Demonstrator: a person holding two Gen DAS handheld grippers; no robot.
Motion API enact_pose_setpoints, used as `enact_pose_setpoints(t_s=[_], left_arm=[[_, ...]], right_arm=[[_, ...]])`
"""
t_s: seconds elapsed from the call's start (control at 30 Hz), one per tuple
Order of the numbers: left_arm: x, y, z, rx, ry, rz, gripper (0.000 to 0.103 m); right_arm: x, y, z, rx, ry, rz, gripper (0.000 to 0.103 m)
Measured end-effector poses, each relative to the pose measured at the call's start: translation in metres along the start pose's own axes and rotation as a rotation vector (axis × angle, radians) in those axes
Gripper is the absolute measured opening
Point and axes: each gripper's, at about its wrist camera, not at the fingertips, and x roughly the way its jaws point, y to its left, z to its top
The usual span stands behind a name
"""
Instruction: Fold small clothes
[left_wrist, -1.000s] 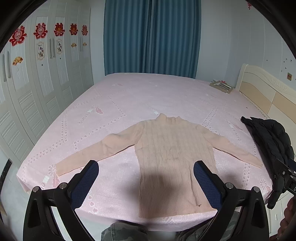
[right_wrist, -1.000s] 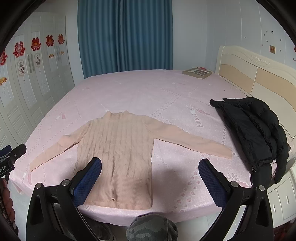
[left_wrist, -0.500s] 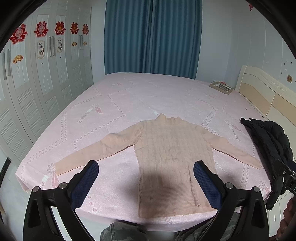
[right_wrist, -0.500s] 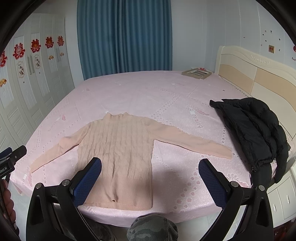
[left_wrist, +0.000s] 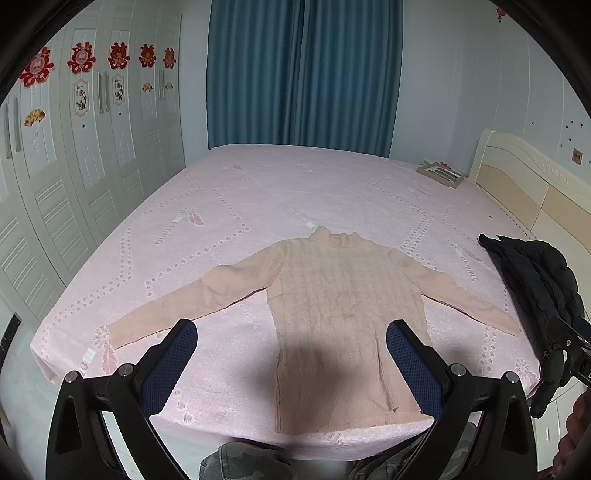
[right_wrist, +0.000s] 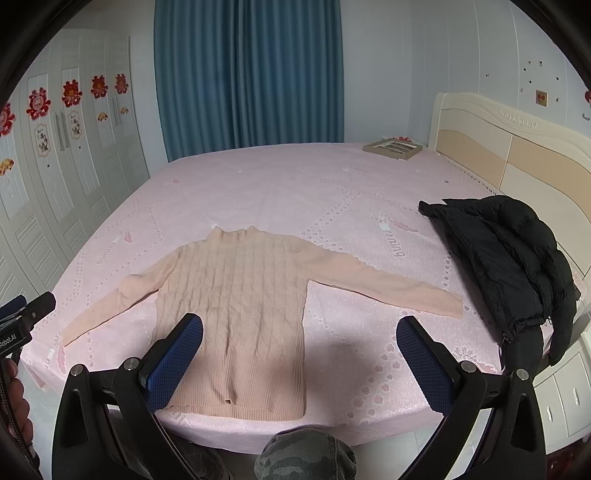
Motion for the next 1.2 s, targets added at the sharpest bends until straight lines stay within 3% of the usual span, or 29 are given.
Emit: enact_pose_setpoints(t_s=[1.2], left_arm=[[0.0023,-0.0041,0.0041,0.007,-0.012,-0.004,0.103]], right_arm=[[-0.0019,0.0048,0.0029,-0.008,-0.015,-0.009,0.103]])
